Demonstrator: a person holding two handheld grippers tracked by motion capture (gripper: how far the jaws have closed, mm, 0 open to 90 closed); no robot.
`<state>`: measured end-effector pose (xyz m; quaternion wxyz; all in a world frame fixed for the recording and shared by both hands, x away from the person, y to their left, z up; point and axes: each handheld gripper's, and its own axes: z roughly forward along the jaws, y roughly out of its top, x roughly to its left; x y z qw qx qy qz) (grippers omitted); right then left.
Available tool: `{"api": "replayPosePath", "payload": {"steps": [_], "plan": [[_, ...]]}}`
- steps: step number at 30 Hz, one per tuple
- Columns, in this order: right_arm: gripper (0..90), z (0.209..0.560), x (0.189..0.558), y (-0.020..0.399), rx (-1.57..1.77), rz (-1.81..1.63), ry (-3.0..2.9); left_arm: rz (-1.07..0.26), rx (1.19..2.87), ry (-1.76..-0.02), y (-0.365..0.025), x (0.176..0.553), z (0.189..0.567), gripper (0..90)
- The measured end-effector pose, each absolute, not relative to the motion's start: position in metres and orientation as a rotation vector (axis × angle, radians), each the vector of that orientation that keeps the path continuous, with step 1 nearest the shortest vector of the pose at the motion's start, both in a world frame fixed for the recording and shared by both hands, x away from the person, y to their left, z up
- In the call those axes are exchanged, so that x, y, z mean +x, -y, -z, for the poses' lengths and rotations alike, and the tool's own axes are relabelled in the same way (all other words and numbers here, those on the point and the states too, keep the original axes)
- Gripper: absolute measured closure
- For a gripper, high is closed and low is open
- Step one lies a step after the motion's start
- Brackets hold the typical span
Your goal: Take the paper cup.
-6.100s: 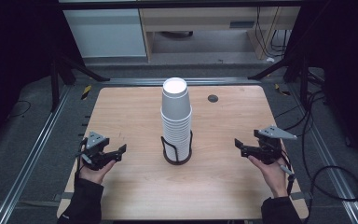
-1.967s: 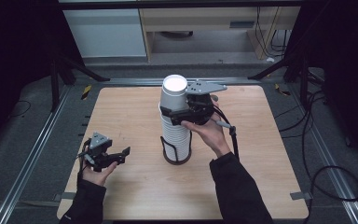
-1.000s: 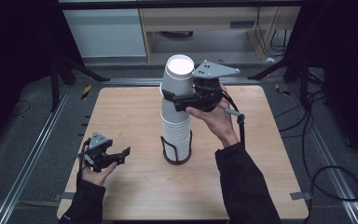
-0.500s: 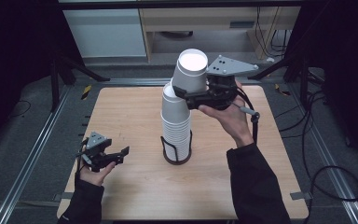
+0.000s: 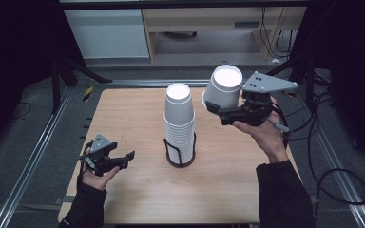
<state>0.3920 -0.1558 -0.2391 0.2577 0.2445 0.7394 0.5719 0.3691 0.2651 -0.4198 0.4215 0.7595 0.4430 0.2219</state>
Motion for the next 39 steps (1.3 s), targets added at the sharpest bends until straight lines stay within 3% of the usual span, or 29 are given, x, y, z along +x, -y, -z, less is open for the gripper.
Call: {"api": "replayPosePath", "payload": {"steps": [12, 39], "plan": [[14.3, 0.281, 0.374, 0.187, 0.680, -1.508, -2.101, -0.507, 1.946, -1.054, -0.258, 0.367, 0.418, 20.2], [14.1, 0.387, 0.365, 0.172, 0.577, -1.485, -2.445, -0.400, 2.061, -0.905, -0.234, 0.361, 0.421, 20.2]]}}
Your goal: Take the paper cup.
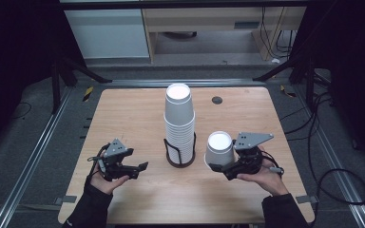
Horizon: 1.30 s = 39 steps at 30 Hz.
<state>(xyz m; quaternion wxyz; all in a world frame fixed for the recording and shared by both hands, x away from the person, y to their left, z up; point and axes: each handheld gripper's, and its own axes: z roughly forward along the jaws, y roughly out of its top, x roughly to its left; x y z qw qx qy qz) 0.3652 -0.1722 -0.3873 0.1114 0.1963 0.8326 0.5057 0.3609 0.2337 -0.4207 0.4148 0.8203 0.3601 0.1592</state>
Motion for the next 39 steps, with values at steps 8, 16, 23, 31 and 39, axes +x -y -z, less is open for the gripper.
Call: {"api": "replayPosePath", "payload": {"steps": [8, 16, 23, 31, 39], "plan": [[14.1, 0.404, 0.366, 0.152, 0.504, -1.433, -2.553, -0.368, 2.071, -0.858, -0.225, 0.358, 0.420, 20.2], [14.1, 0.416, 0.368, 0.138, 0.450, -1.393, -2.640, -0.339, 2.085, -0.806, -0.215, 0.353, 0.417, 19.3], [14.1, 0.421, 0.367, 0.124, 0.380, -1.357, -2.700, -0.305, 2.081, -0.755, -0.207, 0.349, 0.414, 18.9], [14.2, 0.428, 0.367, 0.103, 0.300, -1.301, -2.768, -0.267, 2.088, -0.679, -0.194, 0.340, 0.406, 17.9], [14.2, 0.431, 0.367, 0.083, 0.246, -1.263, -2.811, -0.238, 2.089, -0.645, -0.188, 0.335, 0.402, 17.1]]}}
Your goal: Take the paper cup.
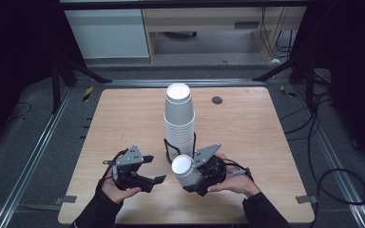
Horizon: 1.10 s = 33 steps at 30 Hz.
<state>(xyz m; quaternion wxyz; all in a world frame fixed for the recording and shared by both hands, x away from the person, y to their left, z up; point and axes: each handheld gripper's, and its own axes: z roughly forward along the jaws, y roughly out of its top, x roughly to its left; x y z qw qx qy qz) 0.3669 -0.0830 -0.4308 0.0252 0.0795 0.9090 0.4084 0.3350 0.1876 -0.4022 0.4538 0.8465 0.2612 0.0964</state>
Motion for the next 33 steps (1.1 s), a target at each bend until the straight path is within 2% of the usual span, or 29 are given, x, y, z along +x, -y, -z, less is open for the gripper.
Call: {"api": "replayPosePath", "payload": {"steps": [13, 33], "plan": [[14.2, 0.431, 0.371, 0.053, 0.203, -1.258, -2.822, -0.203, 2.072, -0.609, -0.179, 0.331, 0.399, 15.6], [14.4, 0.433, 0.369, 0.028, 0.149, -1.235, -2.829, -0.160, 2.065, -0.621, -0.171, 0.332, 0.402, 18.3]]}}
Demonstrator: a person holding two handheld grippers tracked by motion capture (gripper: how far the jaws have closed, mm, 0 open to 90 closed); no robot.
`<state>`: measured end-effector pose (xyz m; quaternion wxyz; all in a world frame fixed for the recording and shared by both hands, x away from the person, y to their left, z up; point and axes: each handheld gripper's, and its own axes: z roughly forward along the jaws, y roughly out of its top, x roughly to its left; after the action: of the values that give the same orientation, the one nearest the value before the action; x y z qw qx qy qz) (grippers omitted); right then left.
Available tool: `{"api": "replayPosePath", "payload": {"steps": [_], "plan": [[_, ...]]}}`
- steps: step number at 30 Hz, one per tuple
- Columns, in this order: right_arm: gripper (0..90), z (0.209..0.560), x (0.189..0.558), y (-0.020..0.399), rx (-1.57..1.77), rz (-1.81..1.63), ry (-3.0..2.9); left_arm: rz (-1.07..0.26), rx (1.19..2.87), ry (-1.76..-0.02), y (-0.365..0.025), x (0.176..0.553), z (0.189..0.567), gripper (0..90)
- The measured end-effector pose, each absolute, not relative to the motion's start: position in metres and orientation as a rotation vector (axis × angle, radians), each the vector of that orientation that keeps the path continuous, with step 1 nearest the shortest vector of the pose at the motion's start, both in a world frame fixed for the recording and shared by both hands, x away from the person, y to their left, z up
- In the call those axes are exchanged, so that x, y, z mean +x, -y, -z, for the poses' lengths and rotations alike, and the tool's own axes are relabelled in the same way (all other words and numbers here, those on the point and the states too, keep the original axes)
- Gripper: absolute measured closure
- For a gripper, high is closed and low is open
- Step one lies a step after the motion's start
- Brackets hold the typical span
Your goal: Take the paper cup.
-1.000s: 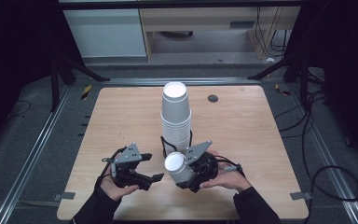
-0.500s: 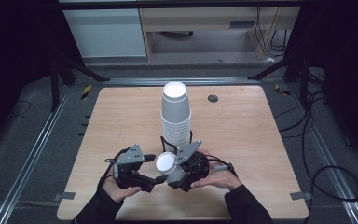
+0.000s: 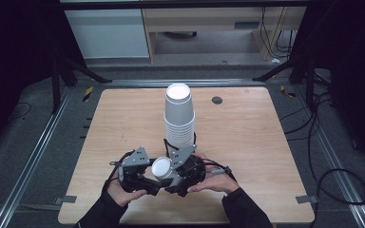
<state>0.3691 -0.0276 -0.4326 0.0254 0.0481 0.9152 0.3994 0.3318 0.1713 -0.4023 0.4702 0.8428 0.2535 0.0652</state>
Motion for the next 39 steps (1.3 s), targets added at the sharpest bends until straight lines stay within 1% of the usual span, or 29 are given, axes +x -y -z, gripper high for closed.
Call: {"api": "replayPosePath", "payload": {"steps": [9, 27, 32, 39], "plan": [[14.3, 0.433, 0.369, 0.023, 0.147, -1.239, -2.827, -0.130, 2.051, -0.648, -0.172, 0.334, 0.403, 20.0], [10.0, 0.431, 0.369, 0.023, 0.197, -1.283, -2.805, -0.174, 2.062, -0.628, -0.172, 0.330, 0.400, 21.5], [6.0, 0.424, 0.369, 0.030, 0.233, -1.329, -2.773, -0.181, 2.043, -0.622, -0.176, 0.330, 0.396, 21.6], [5.3, 0.414, 0.369, 0.042, 0.256, -1.375, -2.727, -0.206, 2.013, -0.630, -0.186, 0.330, 0.389, 21.8]]}}
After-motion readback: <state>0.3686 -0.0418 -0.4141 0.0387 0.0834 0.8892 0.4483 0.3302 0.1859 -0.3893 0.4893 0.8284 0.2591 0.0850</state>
